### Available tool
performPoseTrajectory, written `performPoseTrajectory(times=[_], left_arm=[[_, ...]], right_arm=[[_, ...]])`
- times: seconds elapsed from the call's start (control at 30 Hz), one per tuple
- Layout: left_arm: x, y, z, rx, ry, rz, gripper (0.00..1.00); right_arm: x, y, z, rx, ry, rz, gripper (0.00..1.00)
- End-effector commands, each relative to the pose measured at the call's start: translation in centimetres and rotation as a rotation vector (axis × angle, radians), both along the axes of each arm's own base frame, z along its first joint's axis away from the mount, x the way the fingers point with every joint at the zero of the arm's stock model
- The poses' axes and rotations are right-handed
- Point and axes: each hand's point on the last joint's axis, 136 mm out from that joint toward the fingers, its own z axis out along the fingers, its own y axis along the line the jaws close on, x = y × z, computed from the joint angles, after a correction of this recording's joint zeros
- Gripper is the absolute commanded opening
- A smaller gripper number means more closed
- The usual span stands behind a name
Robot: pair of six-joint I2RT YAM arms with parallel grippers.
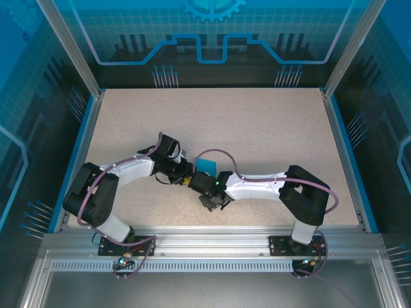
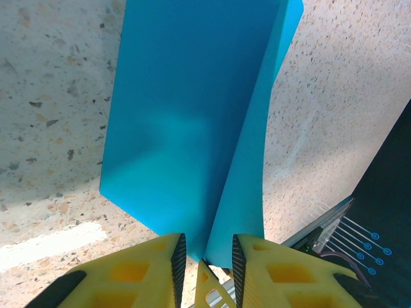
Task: Fold a paper plane with a square sheet of paper (fold left side to right side)
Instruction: Fourth fold the wing at the center of the table.
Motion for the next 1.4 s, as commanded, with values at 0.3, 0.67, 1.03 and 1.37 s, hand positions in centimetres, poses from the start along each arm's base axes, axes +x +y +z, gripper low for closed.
performPoseTrajectory(times=[0.3,0.67,1.03,1.37], left_arm=[[0.1,-0.2,0.4,-0.004,0.01,-0.006,0.32],[-0.2,1.1,0.9,0.04,-0.011,0.004,0.41],[-0.2,0.1,0.0,0.0,0.014,-0.024,0.38],[0.5,-1.8,-0.5,0.002,0.026,-0.064,0.38]], right_arm=[[-1.0,-0.3,-0.6,0.022,0.049,-0.008,0.08],[-0.8,0.1,0.9,0.253,0.117,-0.02,0.08],[-1.3,0.5,0.5,0.405,0.249,-0.005,0.07],[-1.3,0.3,0.0,0.495,0.3,-0.036,0.07]])
